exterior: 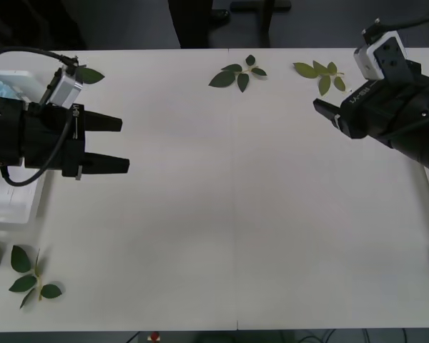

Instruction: Place the red flowers into the right box and the blue flowers into the left box. If a person shows an open palm, hand one flower to the person first, then continue sorting.

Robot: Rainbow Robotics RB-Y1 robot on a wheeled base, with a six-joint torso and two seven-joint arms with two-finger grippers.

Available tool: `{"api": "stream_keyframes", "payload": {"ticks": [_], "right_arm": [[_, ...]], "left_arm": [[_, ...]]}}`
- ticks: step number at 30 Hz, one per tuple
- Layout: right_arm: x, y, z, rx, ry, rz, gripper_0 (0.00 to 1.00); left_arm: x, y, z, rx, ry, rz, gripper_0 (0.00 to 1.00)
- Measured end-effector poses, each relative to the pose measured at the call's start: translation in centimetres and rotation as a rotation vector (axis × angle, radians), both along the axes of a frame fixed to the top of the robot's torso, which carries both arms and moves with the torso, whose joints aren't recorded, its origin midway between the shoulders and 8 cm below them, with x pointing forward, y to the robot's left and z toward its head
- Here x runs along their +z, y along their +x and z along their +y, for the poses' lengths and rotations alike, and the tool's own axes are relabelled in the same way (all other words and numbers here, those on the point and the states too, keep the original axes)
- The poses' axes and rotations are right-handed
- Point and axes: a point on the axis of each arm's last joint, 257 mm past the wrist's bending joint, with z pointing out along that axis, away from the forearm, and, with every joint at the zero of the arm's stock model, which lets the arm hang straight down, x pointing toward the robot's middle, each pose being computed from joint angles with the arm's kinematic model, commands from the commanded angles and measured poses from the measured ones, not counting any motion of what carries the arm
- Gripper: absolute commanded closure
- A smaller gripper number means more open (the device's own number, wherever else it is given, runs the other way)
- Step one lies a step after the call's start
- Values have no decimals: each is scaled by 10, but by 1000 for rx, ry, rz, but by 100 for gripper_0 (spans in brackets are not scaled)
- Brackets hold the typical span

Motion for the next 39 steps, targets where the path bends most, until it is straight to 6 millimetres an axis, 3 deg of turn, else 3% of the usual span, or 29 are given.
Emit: {"api": "stream_keyframes", "payload": {"ticks": [9, 13, 16, 22, 27, 39], "right_arm": [[-11, -27, -3, 149, -104, 58, 0], [-11, -49, 2, 256, -92, 93, 0], [-13, -60, -6, 314, -92, 111, 0], [-22, -72, -24, 404, -145, 132, 0], [-22, -76, -30, 451, -126, 175, 0], [-35, -73, -74, 461, -191, 257, 0]], "left_arm": [[27, -2, 31, -17, 150, -76, 0], [35, -6, 33, -50, 194, -94, 0], [42, -4, 30, -60, 198, -120, 0], [42, -4, 30, -122, 230, -220, 0], [46, -15, 22, -159, 193, -200, 0], [25, -28, 13, -197, 185, -138, 0]]}}
